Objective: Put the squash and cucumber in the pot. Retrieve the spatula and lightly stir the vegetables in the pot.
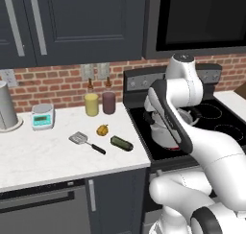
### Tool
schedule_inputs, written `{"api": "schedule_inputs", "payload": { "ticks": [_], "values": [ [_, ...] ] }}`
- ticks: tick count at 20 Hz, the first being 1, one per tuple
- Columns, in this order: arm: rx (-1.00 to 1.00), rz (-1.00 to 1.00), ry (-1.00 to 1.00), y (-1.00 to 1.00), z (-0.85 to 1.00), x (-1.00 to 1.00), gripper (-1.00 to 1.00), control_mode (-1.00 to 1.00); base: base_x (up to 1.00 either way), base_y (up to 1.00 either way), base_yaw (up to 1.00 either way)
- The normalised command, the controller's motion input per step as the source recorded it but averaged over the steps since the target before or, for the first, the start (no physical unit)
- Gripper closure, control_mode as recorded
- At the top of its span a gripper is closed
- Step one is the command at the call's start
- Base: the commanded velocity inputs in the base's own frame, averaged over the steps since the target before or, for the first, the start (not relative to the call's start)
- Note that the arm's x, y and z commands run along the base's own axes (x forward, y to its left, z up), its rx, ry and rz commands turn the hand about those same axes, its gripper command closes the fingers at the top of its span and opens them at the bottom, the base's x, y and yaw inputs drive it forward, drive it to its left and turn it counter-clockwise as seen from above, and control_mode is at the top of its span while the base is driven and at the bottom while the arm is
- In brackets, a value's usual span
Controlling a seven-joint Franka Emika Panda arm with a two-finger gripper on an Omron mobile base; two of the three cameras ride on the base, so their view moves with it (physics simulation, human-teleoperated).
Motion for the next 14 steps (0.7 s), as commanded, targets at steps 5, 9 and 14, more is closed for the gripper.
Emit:
{"api": "schedule_inputs", "payload": {
  "ticks": [5, 9, 14],
  "values": [
    [0.0, 0.0, 0.0, 0.0, 0.0, 0.0, -1.0, 1.0, 0.0, 0.2, 0.0],
    [0.0, 0.0, 0.0, 0.0, 0.0, 0.0, -1.0, 1.0, 0.0, 0.06, 0.0],
    [0.0, 0.0, 0.0, 0.0, 0.0, 0.0, -1.0, 1.0, -0.09, 0.05, 0.0]
  ]
}}
